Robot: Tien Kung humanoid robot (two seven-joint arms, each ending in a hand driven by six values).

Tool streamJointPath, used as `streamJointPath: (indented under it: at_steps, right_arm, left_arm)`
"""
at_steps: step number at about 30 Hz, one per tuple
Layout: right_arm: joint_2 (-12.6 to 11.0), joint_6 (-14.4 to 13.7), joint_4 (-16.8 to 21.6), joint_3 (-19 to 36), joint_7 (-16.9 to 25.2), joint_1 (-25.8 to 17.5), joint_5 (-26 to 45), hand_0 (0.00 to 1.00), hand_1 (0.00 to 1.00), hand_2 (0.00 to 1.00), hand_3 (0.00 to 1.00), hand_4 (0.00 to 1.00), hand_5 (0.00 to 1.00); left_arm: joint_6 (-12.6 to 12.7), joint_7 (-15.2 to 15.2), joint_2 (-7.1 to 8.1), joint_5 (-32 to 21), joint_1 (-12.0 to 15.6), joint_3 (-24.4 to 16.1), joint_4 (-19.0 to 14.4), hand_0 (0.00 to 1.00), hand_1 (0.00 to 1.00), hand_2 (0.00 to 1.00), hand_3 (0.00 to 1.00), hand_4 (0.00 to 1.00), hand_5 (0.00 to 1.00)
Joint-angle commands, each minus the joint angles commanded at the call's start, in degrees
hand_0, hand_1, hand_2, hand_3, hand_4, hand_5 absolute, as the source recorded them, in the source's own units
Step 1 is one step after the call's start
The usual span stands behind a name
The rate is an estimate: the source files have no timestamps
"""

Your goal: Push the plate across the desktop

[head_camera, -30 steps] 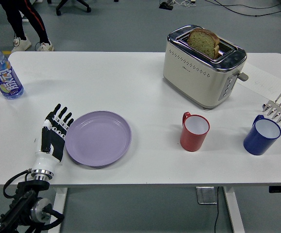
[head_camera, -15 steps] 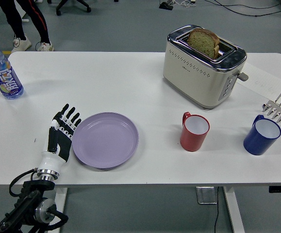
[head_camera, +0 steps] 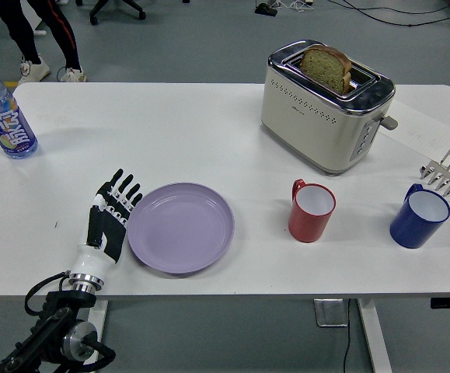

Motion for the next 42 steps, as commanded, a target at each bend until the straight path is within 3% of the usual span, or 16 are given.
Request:
streamJointPath:
  at_steps: [42]
  right_arm:
    - [-0.1, 0.0, 0.0, 0.3, 0.0, 0.2, -0.5, 0.627, 0.570, 0.661, 0.611, 0.173, 0.308]
  left_arm:
    - [-0.3, 0.0, 0.80, -2.3, -1.5, 9.4, -2.3, 0.885, 0.912, 0.955, 0.971, 0.491, 0.998]
